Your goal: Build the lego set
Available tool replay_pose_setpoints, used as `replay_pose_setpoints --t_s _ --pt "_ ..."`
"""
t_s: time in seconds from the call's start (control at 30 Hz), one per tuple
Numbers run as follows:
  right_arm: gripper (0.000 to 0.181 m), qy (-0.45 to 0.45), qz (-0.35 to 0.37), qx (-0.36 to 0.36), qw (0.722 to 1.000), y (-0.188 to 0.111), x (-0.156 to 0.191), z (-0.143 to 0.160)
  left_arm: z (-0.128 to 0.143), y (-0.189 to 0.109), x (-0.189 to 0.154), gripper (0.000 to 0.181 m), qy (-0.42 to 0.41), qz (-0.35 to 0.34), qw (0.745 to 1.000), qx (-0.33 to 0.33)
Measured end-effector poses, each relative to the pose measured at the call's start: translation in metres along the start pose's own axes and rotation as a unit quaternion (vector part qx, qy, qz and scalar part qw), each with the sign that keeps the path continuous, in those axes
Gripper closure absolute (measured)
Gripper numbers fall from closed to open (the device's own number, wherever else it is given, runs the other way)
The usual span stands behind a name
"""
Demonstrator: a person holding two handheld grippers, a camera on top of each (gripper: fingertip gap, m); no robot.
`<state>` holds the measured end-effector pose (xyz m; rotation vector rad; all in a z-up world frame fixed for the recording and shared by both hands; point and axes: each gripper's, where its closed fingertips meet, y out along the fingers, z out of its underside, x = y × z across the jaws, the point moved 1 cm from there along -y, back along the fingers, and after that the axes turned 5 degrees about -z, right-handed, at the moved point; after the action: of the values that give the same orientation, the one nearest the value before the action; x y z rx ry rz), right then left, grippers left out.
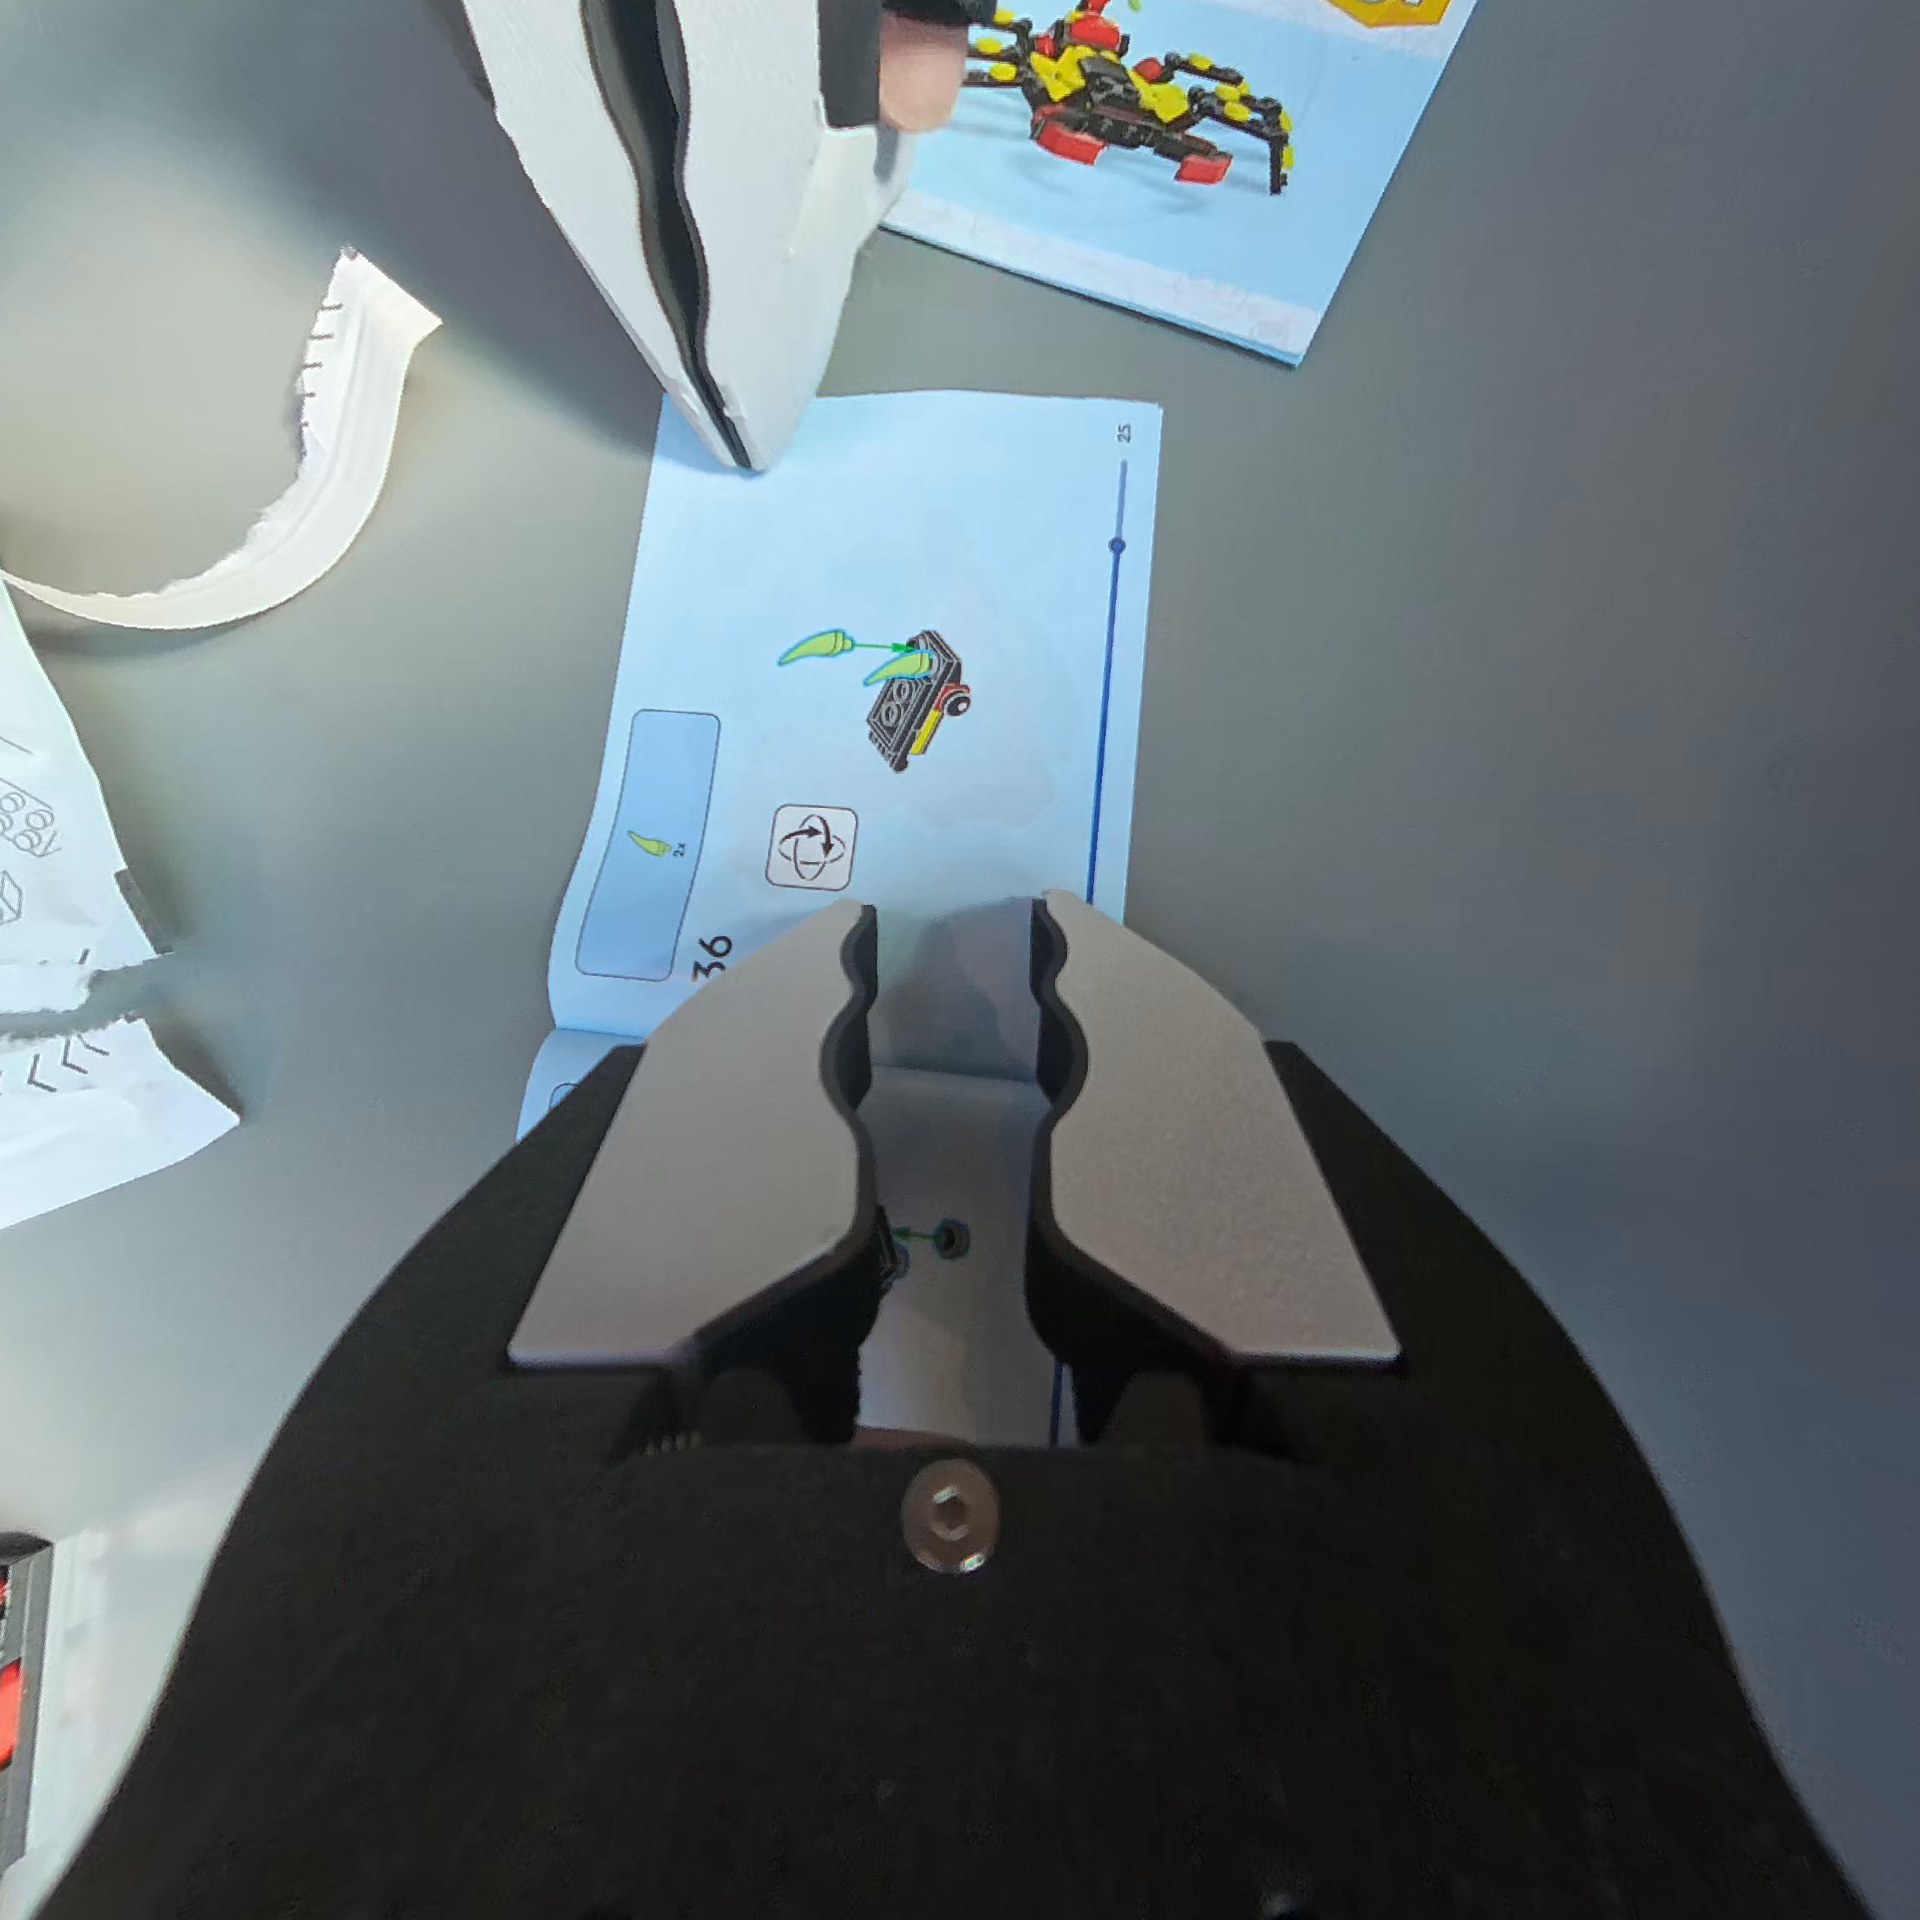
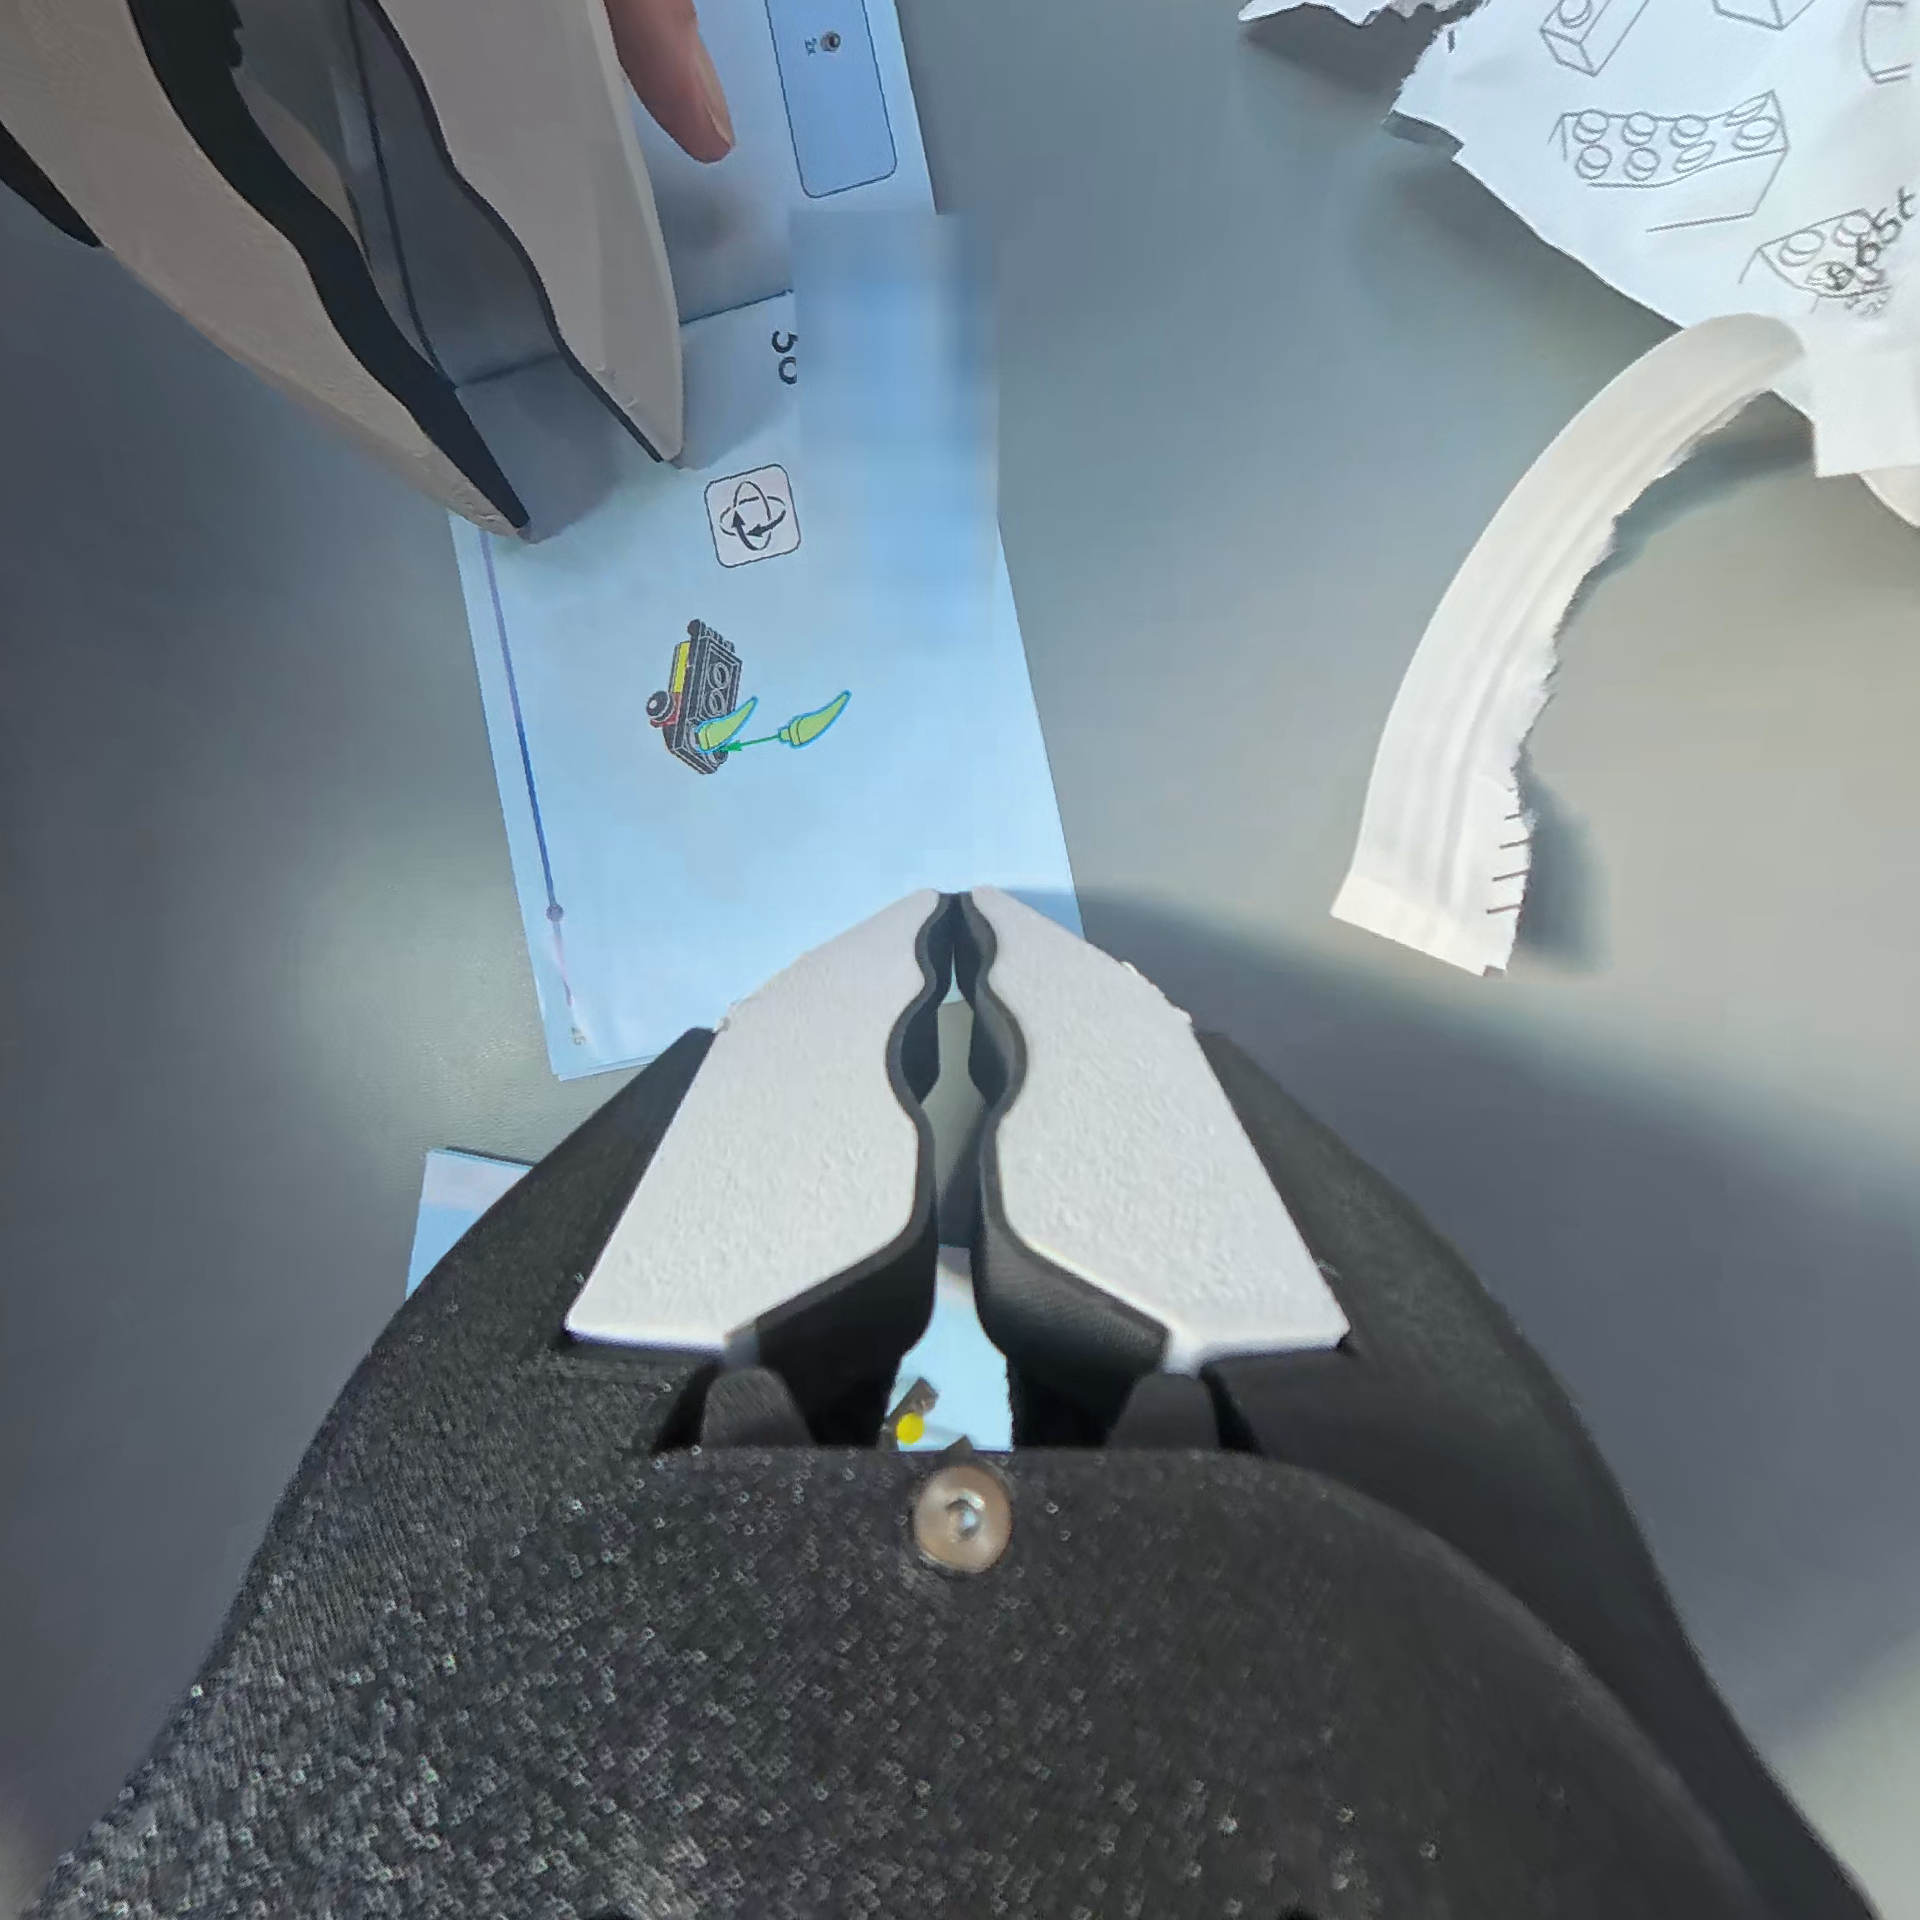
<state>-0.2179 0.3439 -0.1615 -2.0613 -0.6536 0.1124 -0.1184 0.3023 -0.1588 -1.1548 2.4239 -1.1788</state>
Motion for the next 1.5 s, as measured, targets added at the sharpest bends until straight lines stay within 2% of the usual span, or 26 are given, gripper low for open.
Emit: replay_pose_setpoints --t_s 0.1,0.17,0.23,0.37,0.43,0.5,0.63,0.73,0.9,1.1,1.2,1.27,1.4,1.5 --pt "0.168 -0.018 0.051 0.017 0.998 -0.001 -0.001 0.000 0.000 -0.001 0.001 0.152 0.002 -0.010 1.000 0.000" --pt "0.160 -0.013 0.073 0.025 0.997 -0.004 0.000 0.004 0.000 -0.006 0.007 0.145 0.010 -0.039 0.999 -0.001" --pt "0.170 -0.020 0.075 0.014 0.997 -0.003 0.006 0.005 -0.002 -0.014 0.015 0.145 -0.008 -0.051 0.999 -0.013" --pt "0.173 -0.028 0.087 0.018 0.996 -0.002 0.007 0.004 0.018 -0.022 0.028 0.146 -0.036 -0.059 0.997 0.029" --pt "0.173 -0.026 0.081 0.010 0.996 0.001 0.009 0.000 0.025 -0.019 0.027 0.159 -0.046 -0.050 0.997 0.038" --pt "0.172 -0.029 0.074 0.003 0.997 0.007 0.012 -0.008 0.023 -0.016 0.024 0.166 -0.052 -0.039 0.997 0.028" --pt "0.167 -0.044 0.063 -0.011 0.997 0.022 0.016 -0.031 0.022 -0.015 0.022 0.168 -0.049 -0.039 0.998 0.029" --pt "0.166 -0.041 0.039 -0.056 0.997 0.026 0.021 -0.056 0.021 -0.016 0.023 0.167 -0.053 -0.046 0.997 0.024" --pt "0.164 -0.025 0.025 -0.148 0.988 0.007 0.022 -0.087 0.017 -0.039 0.030 0.165 -0.059 -0.075 0.995 -0.005" --pt "0.160 -0.037 0.022 -0.161 0.986 0.001 0.028 -0.102 0.034 -0.060 0.039 0.163 -0.078 -0.086 0.993 0.000" --pt "0.158 -0.033 0.010 -0.203 0.979 -0.003 0.033 -0.123 0.035 -0.069 0.049 0.163 -0.109 -0.103 0.988 -0.023" --pt "0.156 -0.037 0.019 -0.210 0.977 -0.001 0.031 -0.135 0.039 -0.073 0.050 0.165 -0.122 -0.089 0.988 -0.023" --pt "0.153 -0.040 0.030 -0.240 0.969 0.003 0.033 -0.154 0.050 -0.075 0.050 0.165 -0.100 -0.084 0.991 0.005" --pt "0.153 -0.023 0.027 -0.272 0.962 0.003 0.035 -0.162 0.053 -0.077 0.052 0.165 -0.099 -0.086 0.991 0.001"
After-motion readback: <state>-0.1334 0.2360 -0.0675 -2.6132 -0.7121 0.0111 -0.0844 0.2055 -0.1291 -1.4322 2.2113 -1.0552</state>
